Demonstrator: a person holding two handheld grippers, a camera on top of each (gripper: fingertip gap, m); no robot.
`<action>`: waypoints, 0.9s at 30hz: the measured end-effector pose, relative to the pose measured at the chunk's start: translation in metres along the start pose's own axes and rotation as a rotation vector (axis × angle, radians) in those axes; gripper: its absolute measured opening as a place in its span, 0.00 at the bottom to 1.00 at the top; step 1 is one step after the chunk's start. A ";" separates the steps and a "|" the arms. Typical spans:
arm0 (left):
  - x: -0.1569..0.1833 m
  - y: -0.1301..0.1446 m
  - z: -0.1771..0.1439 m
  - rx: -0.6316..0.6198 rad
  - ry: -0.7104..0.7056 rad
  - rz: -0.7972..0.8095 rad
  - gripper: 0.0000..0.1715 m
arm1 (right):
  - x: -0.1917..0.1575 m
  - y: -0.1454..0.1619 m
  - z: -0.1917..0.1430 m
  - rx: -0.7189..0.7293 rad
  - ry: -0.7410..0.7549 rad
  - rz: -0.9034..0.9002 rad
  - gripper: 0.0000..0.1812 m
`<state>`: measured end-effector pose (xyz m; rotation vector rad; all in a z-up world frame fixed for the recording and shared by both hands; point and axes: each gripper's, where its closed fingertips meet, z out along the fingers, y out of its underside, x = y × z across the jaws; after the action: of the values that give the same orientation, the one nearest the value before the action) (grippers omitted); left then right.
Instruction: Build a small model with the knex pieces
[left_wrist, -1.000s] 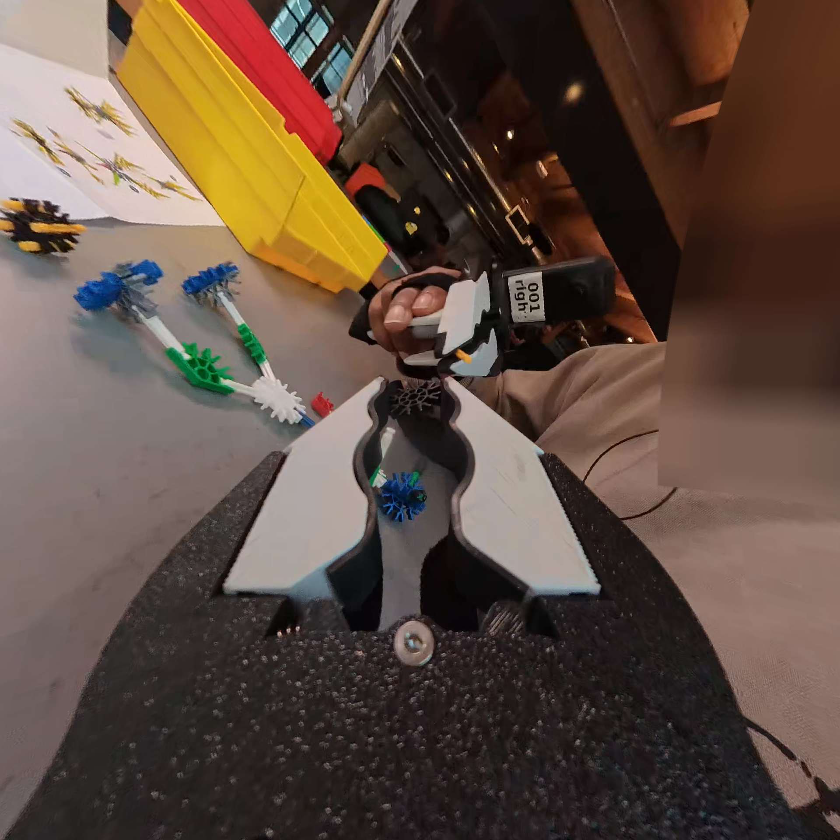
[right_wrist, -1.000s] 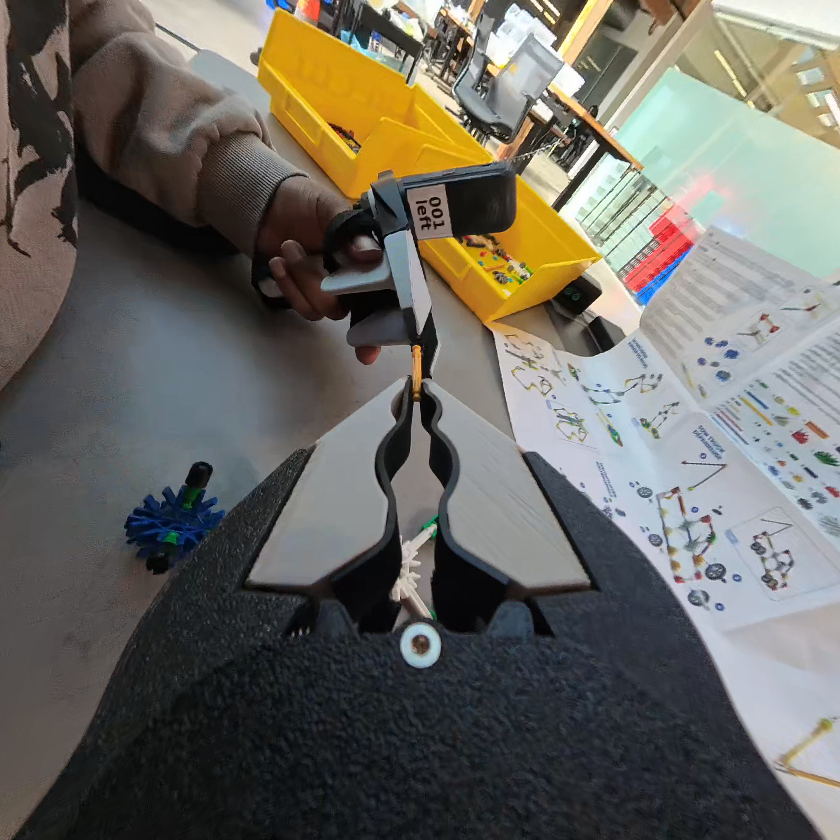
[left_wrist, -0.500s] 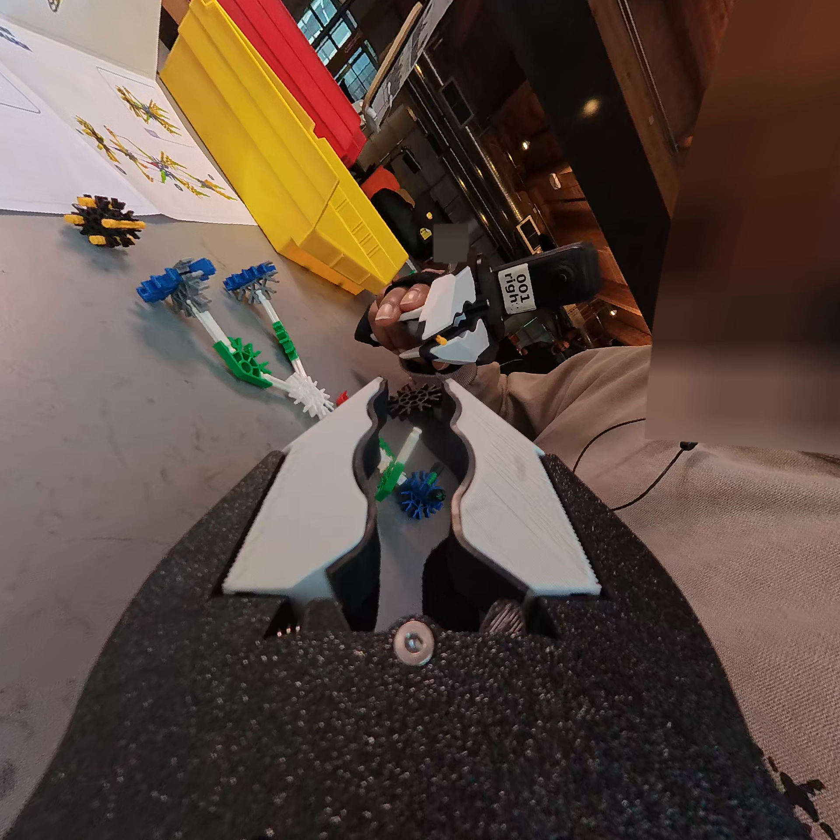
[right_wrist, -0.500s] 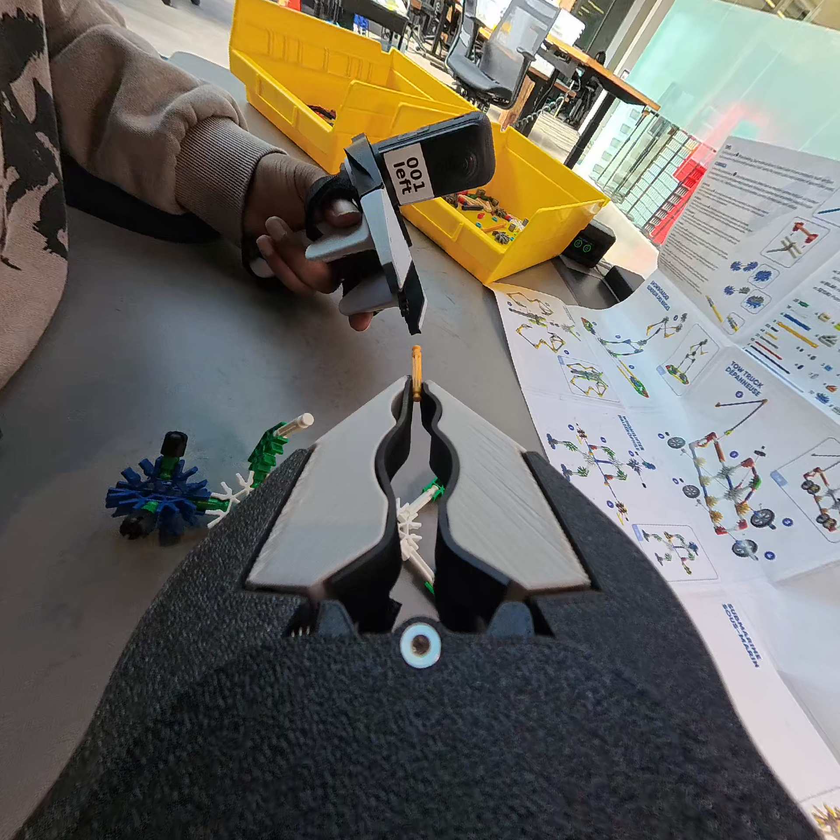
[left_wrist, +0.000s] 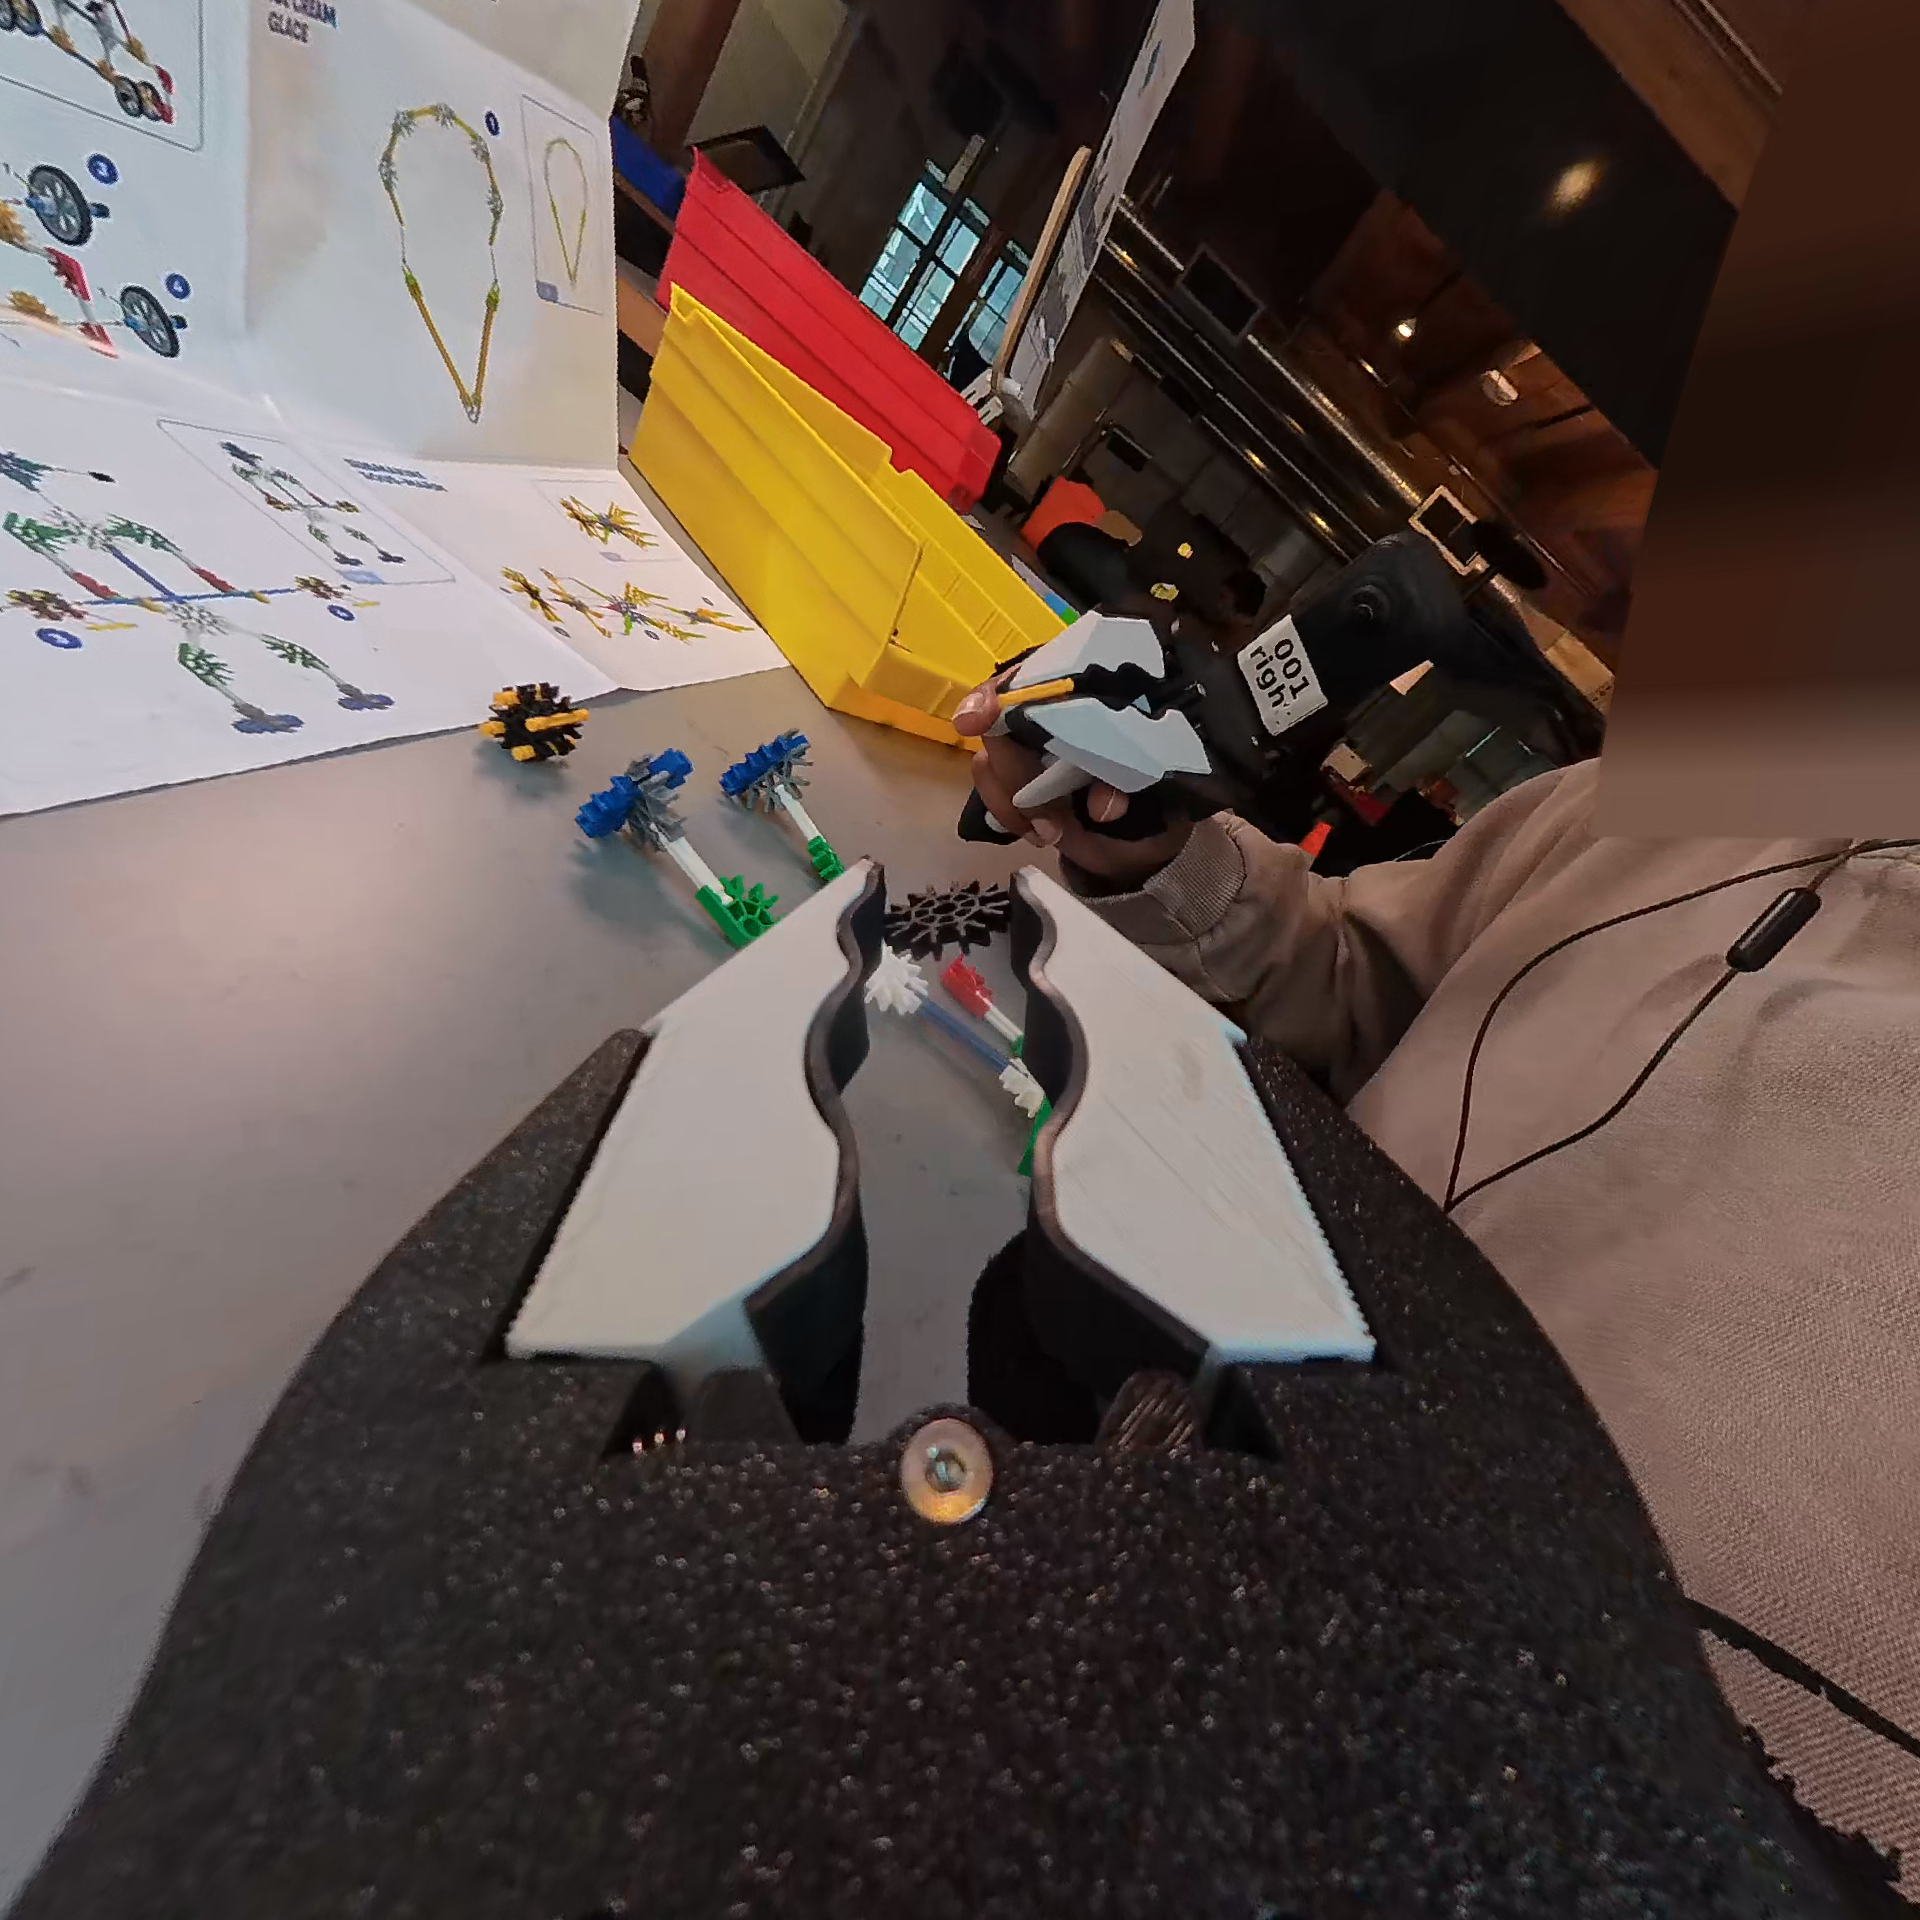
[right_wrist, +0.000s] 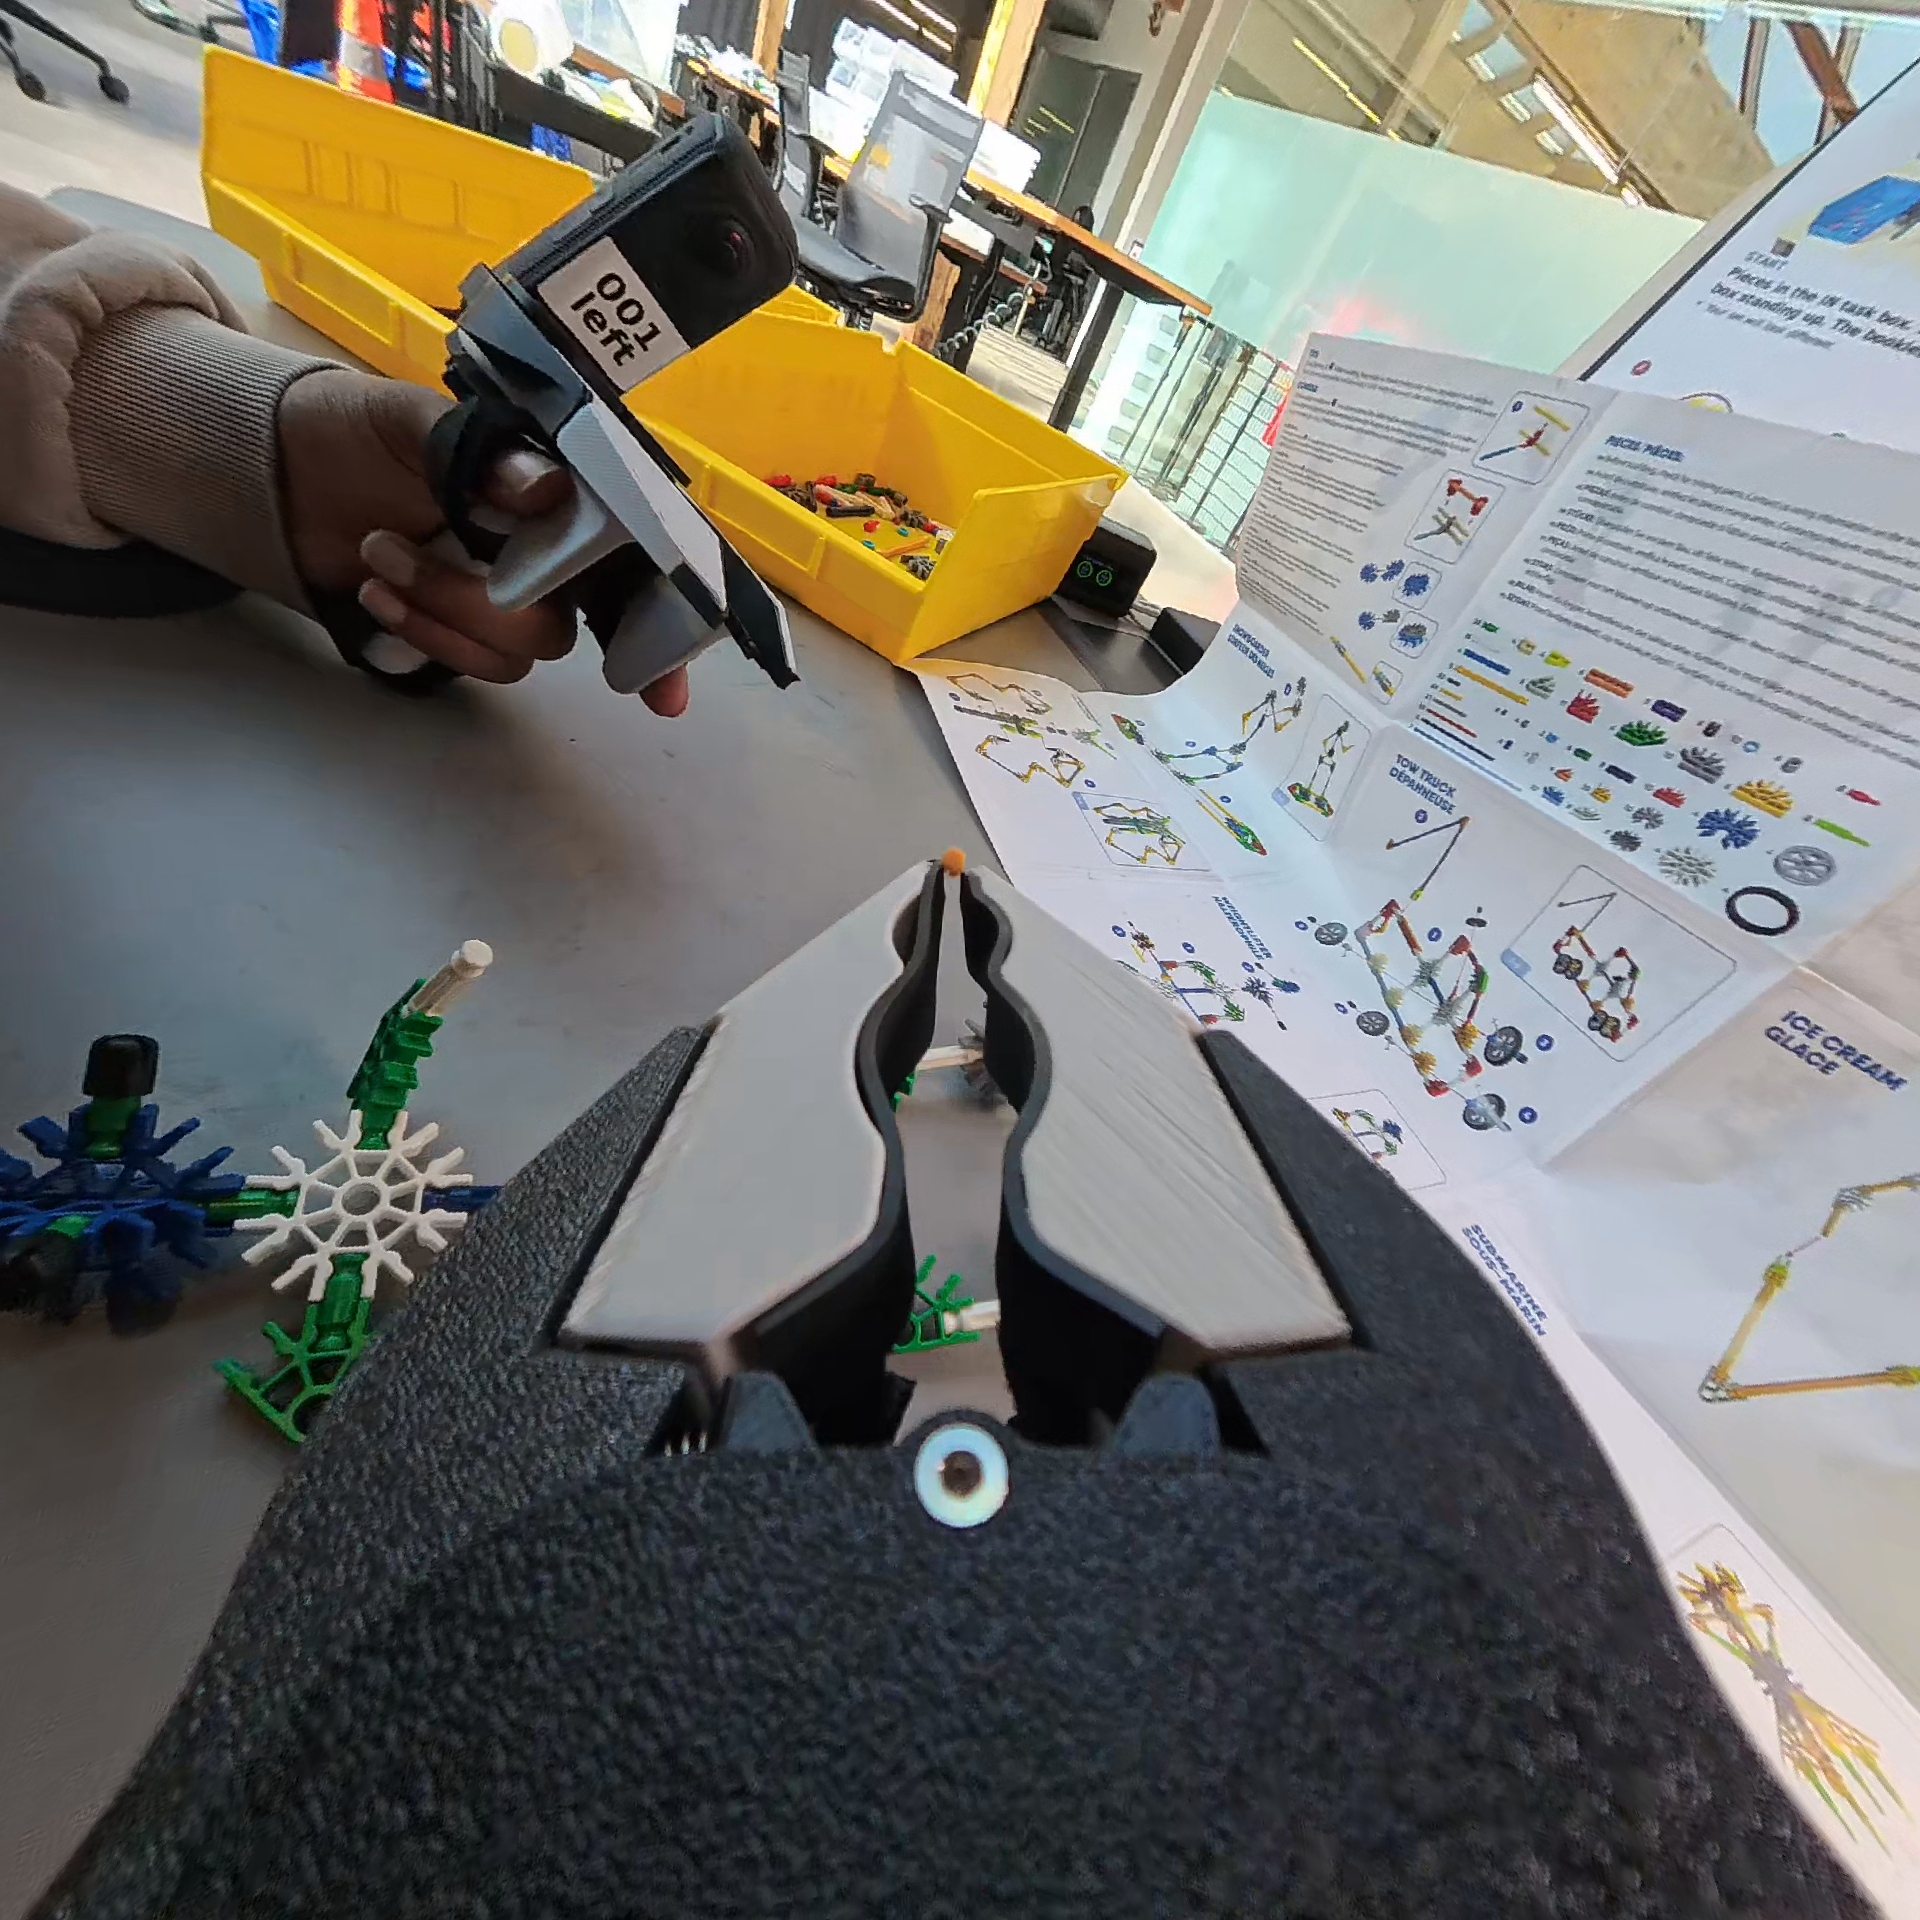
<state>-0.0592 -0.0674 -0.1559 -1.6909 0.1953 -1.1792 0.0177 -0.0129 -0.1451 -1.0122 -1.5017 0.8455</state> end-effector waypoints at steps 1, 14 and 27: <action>0.000 0.000 0.000 -0.001 0.004 -0.009 0.14 | 0.000 0.001 0.001 -0.001 -0.002 0.003 0.01; -0.008 0.017 0.008 -0.144 -0.189 0.297 0.14 | -0.013 0.005 0.007 -0.051 -0.024 -0.055 0.02; 0.012 0.028 0.019 -0.253 -0.385 0.968 0.14 | -0.073 -0.020 0.023 -0.054 -0.203 -0.064 0.14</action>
<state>-0.0278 -0.0754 -0.1711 -1.6672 0.8345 -0.1093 -0.0045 -0.0880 -0.1584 -0.9345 -1.7274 0.8871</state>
